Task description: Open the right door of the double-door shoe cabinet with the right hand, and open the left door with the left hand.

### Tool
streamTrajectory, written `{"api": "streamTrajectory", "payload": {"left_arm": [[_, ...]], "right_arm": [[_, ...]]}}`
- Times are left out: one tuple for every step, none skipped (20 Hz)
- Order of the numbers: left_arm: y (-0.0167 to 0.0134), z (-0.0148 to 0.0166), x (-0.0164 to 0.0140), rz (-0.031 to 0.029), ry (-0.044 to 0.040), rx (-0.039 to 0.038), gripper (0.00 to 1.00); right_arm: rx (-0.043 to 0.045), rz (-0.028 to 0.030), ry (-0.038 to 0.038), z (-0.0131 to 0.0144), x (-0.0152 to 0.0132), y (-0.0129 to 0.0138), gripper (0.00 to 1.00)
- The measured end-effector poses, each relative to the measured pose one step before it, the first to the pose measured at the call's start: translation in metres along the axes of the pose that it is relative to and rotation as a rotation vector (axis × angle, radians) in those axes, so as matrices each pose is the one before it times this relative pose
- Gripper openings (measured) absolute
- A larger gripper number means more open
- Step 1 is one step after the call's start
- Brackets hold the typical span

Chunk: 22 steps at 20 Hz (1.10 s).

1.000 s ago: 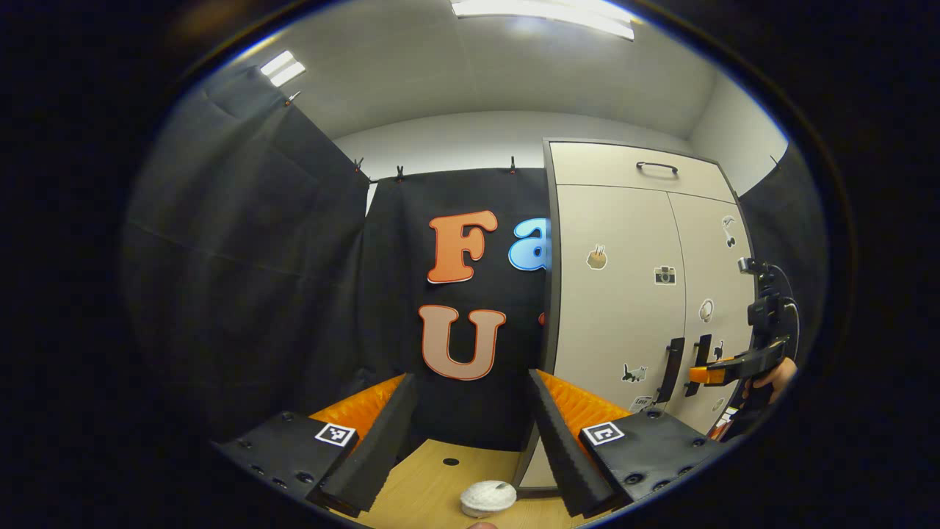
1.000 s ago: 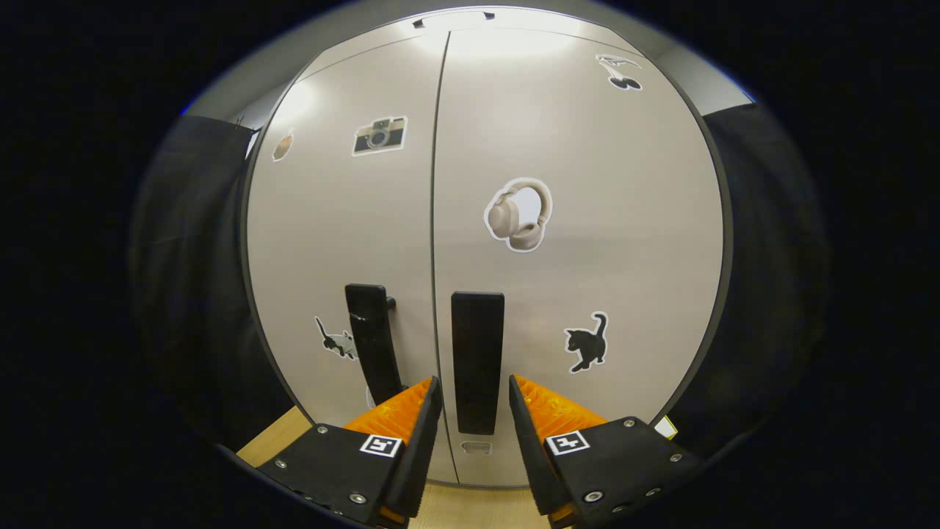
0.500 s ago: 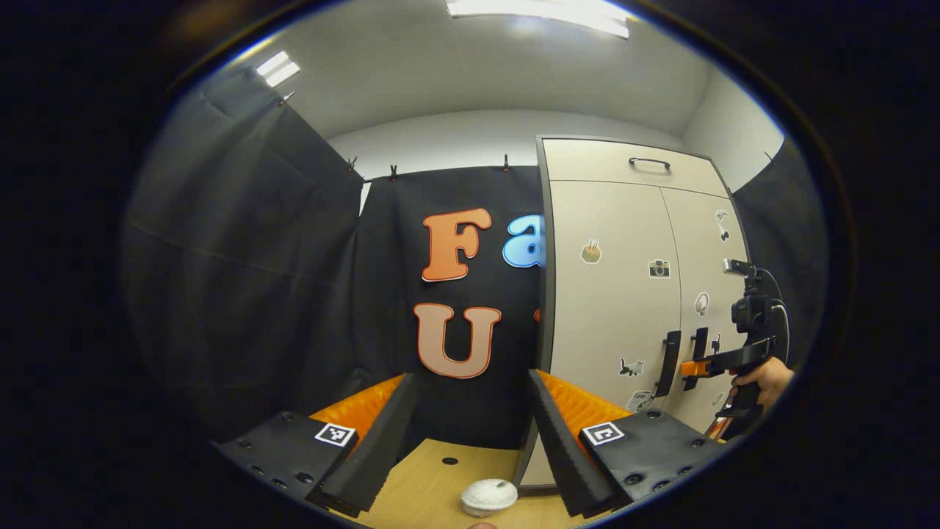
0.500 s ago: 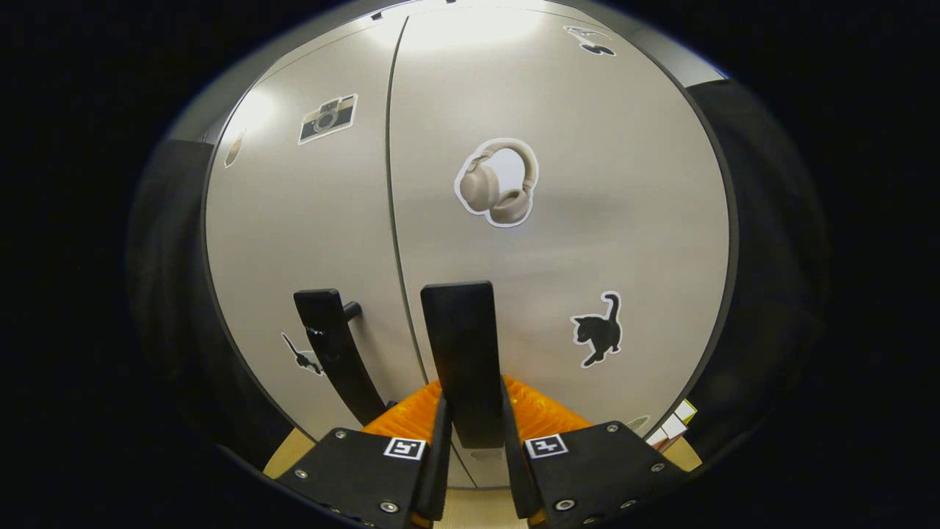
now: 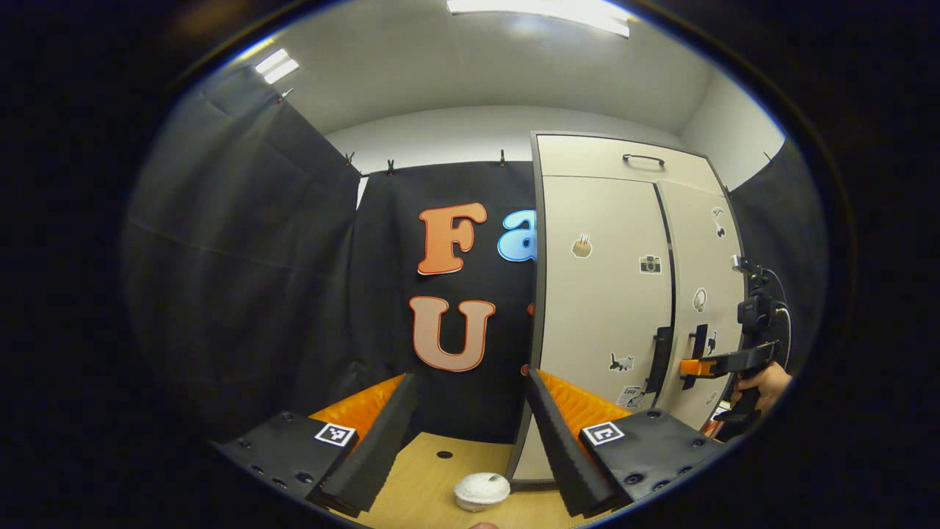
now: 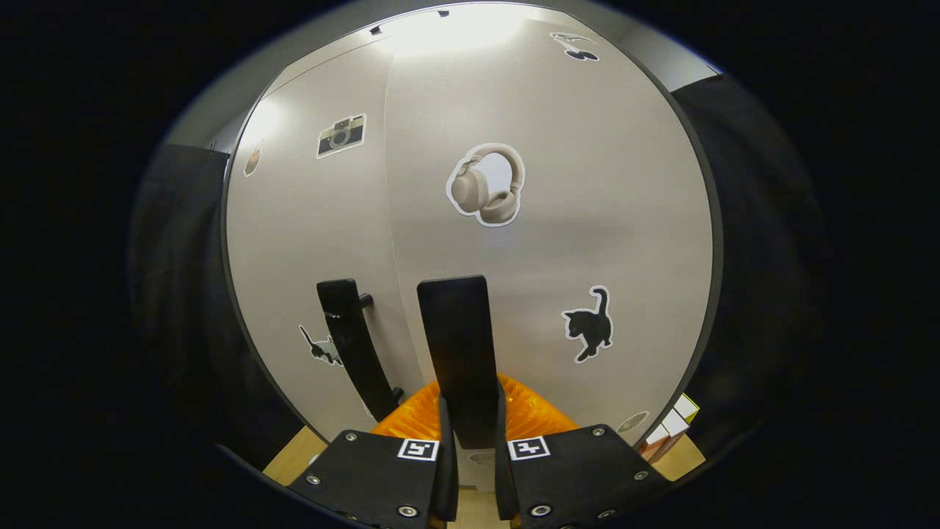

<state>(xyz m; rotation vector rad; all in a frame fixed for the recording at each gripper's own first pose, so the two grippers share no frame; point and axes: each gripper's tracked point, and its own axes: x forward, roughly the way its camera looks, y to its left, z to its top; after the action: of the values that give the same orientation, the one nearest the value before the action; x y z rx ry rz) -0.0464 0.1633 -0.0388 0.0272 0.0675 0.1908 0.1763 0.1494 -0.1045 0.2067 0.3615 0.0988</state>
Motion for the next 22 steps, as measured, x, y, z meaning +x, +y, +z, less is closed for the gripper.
{"api": "streamTrajectory", "payload": {"left_arm": [[-0.00257, -0.00125, -0.00183, -0.00586, 0.00201, -0.00553, 0.95], [-0.00646, -0.00091, -0.00239, -0.00445, 0.00046, -0.00147, 0.95], [-0.00756, -0.00086, -0.00456, -0.00443, 0.00062, 0.00087, 0.96], [-0.00465, -0.00009, -0.00102, -0.00702, -0.00019, 0.00281, 0.98], [-0.0066, 0.00129, -0.00112, -0.01088, -0.00225, 0.00395, 0.96], [-0.00776, -0.00064, -0.00029, -0.01107, -0.00019, 0.00316, 0.96], [-0.00762, -0.00071, -0.00035, -0.01029, 0.00257, 0.00242, 0.96], [-0.0076, -0.00188, -0.00047, -0.00938, 0.00447, 0.00198, 0.95], [-0.00736, -0.00031, -0.00044, -0.00764, 0.00294, 0.00154, 0.96], [-0.00716, 0.00057, 0.00127, -0.00518, 0.00078, 0.00301, 0.96], [-0.00514, 0.00123, 0.00039, -0.00084, 0.00076, 0.00697, 0.96], [-0.00537, 0.00057, 0.00074, -0.00314, 0.00099, 0.00806, 0.95], [-0.00545, 0.00162, 0.00118, -0.00538, -0.00032, 0.00611, 0.96], [-0.00638, 0.00046, 0.0006, -0.00769, -0.0011, 0.00156, 0.96], [-0.00691, 0.00163, 0.00143, -0.01084, -0.00028, -0.00036, 0.95], [-0.00608, 0.00126, 0.00254, -0.01088, -0.00027, 0.00014, 0.95], [-0.00633, 0.00171, 0.00128, -0.009, -0.00187, 0.00096, 0.95], [-0.00605, 0.00052, 0.00019, -0.00943, -0.00059, -0.00036, 0.96], [-0.00833, -0.0005, 0.002, -0.01296, 0.00093, -0.00529, 0.96], [-0.00824, -0.00107, 0.00323, -0.01909, 0.0048, -0.009, 0.95], [-0.00821, -0.00215, 0.00239, -0.01584, 0.00643, -0.00308, 0.95], [-0.00619, -0.00145, 0.00128, -0.00931, 0.00627, 0.00297, 0.96]], "right_arm": [[-0.00273, 0.00897, 0.00234, -0.00047, -0.0039, -0.00003, 0.2], [-0.00381, 0.00859, 0.00288, -0.00068, -0.00469, -0.0004, 0.2], [-0.00579, 0.00875, -0.00131, -0.00072, -0.00471, -0.00079, 0.2], [-0.00822, 0.01137, -0.00561, -0.0001, -0.00598, -0.00146, 0.2], [-0.00433, 0.01236, -0.00414, 0.00052, -0.00488, -0.00094, 0.2], [0.00058, 0.0115, 0.00008, -0.00007, -0.00361, -0.00115, 0.2], [0.00223, 0.00897, 0.00122, -0.00025, -0.00406, -0.00062, 0.2], [-0.00077, 0.00531, 0.00114, 0.00022, -0.00478, -0.0012, 0.2], [-0.0024, 0.00071, -0.00149, 0.0004, -0.00377, -0.00164, 0.2], [-0.00408, -0.00089, -0.00288, -0.00007, -0.00413, -0.00199, 0.2], [0.00523, -0.00422, -0.00756, 0.00064, -0.00328, -0.00246, 0.2], [-0.001, -0.00153, -0.00615, -0.00009, -0.00428, -0.00187, 0.2], [-0.001, 0.0002, -0.00434, 0.00034, -0.00345, -0.00258, 0.2], [0.00247, 0.00042, -0.00215, 0.0001, -0.00388, -0.00203, 0.2], [0.00401, -0.00004, -0.00033, 0.00033, -0.00375, -0.00265, 0.2], [0.00493, -0.00188, -0.00083, 0.0003, -0.00383, -0.00255, 0.2], [0.00188, -0.00414, -0.00059, 0.00044, -0.00362, -0.0026, 0.2], [0.00397, -0.00859, -0.00106, 0.0007, -0.00415, -0.00344, 0.19], [-0.00083, -0.01051, -0.0007, -0.00006, -0.00301, -0.00287, 0.2], [-0.00148, -0.0107, -0.00323, 0.00084, -0.00218, -0.00408, 0.19], [0.00279, -0.00985, -0.00319, 0.00067, -0.00146, -0.00361, 0.19], [0.00276, -0.00816, -0.00131, -0.00012, -0.00243, -0.00329, 0.19]]}}
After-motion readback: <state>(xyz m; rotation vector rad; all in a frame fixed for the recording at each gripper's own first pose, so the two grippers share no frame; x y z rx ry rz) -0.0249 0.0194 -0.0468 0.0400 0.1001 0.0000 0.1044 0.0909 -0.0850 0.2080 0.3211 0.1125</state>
